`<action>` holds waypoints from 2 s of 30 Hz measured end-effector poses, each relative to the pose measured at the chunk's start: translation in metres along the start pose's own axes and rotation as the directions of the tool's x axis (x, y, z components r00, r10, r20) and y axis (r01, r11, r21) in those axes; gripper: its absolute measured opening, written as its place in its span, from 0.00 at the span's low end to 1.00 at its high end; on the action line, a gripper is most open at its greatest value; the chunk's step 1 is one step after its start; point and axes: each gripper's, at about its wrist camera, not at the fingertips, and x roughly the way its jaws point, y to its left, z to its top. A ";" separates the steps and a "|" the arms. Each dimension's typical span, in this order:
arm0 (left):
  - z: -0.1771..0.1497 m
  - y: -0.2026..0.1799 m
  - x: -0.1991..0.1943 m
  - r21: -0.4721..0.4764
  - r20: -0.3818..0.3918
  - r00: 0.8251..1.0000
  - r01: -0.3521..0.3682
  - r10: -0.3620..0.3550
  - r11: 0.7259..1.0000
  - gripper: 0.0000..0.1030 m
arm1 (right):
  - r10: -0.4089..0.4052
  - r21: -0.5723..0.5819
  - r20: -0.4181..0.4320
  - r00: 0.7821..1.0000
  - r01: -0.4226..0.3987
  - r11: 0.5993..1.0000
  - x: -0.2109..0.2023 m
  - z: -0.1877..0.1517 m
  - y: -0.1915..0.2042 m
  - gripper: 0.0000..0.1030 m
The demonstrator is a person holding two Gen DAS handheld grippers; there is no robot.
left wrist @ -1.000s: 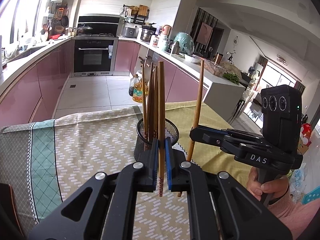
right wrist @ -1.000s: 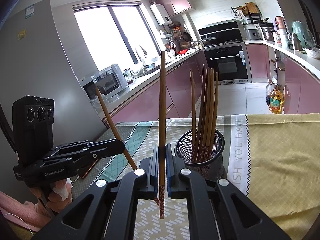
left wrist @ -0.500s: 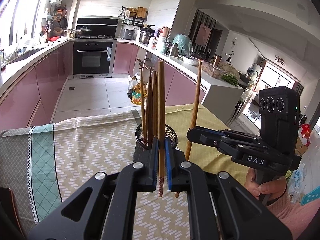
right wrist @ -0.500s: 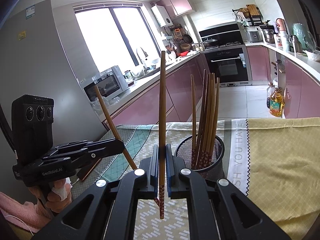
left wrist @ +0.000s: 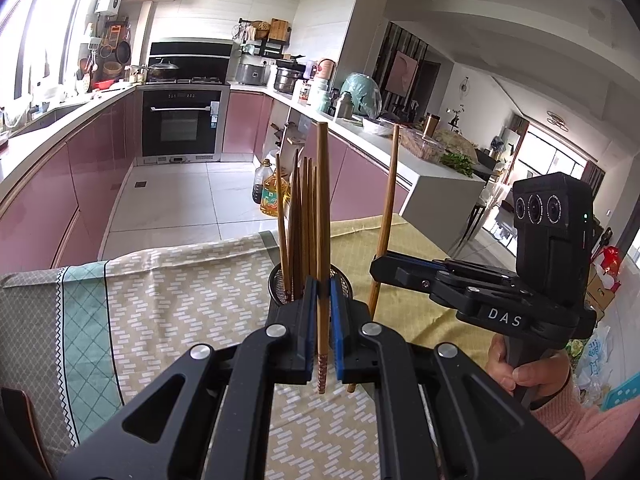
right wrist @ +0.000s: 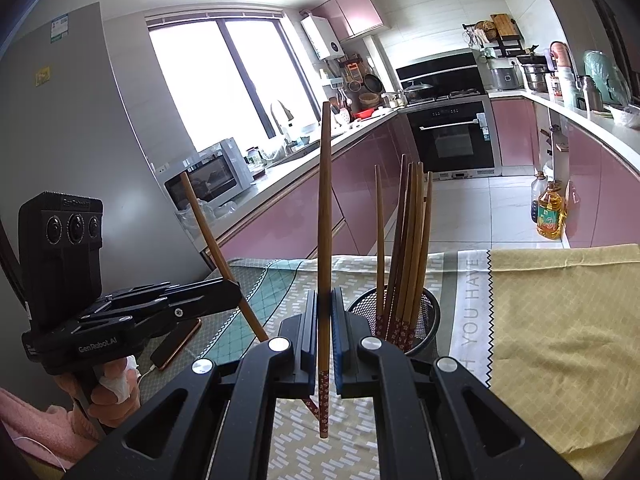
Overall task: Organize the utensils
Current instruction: 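Lower the held chopstick into the black mesh cup with the right gripper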
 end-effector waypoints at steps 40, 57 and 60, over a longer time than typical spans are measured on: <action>0.029 -0.014 0.002 0.040 0.081 0.997 -0.009 0.006 0.999 0.07 | -0.006 -0.024 0.072 0.997 0.008 1.000 0.000 0.033 -0.009 0.05; 0.023 -0.023 0.006 0.039 0.082 0.996 -0.034 0.030 0.999 0.07 | -0.039 -0.025 0.077 0.996 0.041 0.999 0.010 0.043 -0.015 0.05; 0.022 -0.025 0.007 0.039 0.079 0.996 -0.040 0.037 0.998 0.07 | -0.045 -0.019 0.073 0.996 0.046 0.999 0.014 0.043 -0.016 0.05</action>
